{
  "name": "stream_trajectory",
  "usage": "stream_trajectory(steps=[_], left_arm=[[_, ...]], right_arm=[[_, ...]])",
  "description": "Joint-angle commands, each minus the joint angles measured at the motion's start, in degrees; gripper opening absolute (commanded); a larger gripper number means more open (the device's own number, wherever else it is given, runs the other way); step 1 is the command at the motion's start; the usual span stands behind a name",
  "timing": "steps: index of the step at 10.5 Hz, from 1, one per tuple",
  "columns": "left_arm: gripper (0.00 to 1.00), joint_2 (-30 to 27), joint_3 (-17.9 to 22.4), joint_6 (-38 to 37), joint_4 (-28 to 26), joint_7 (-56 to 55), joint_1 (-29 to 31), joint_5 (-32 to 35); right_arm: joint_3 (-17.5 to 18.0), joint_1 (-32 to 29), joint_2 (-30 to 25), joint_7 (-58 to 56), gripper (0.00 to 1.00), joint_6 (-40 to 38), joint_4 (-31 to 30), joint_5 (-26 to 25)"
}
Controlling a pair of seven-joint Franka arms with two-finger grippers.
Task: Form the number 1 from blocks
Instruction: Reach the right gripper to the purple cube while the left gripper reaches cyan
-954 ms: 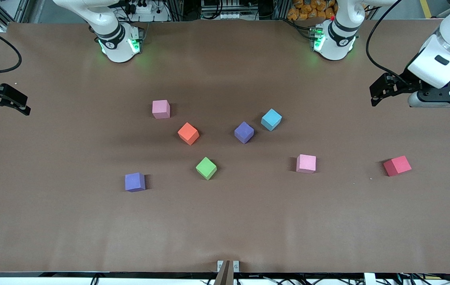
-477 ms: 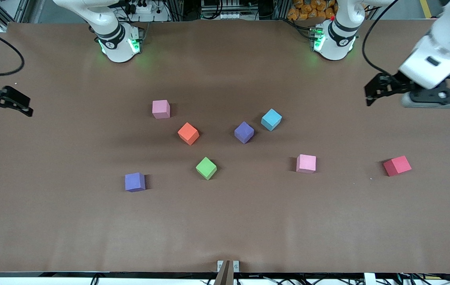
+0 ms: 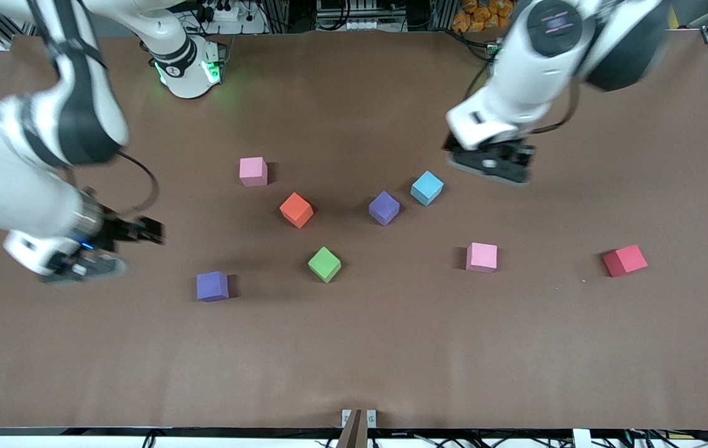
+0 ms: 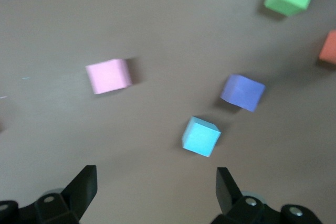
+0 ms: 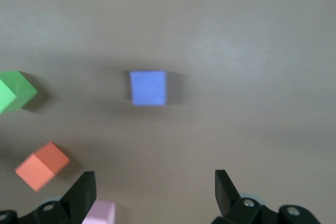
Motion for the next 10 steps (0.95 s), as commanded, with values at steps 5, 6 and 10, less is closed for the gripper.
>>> stream_trajectory(steps=[5,6,10], left_arm=[[1.00,1.8,-0.4,22.0,-20.7,8.4,-2.3,0.4],[1.00,2.9,-0.3,22.6,-20.8,7.5,-3.0,0.3],[1.00,8.6,-0.2,32.8,-24.2,4.1,-4.6,0.3]], right_arm=[[-0.5,0.5,13.0,-2.6,1.00,13.2,1.7,5.7],[-0.6,0.5,14.1,-2.4,1.00,14.0,1.7,6.0],[-1.1,0.9,17.9,-2.0,1.00,18.7,1.0,6.2]])
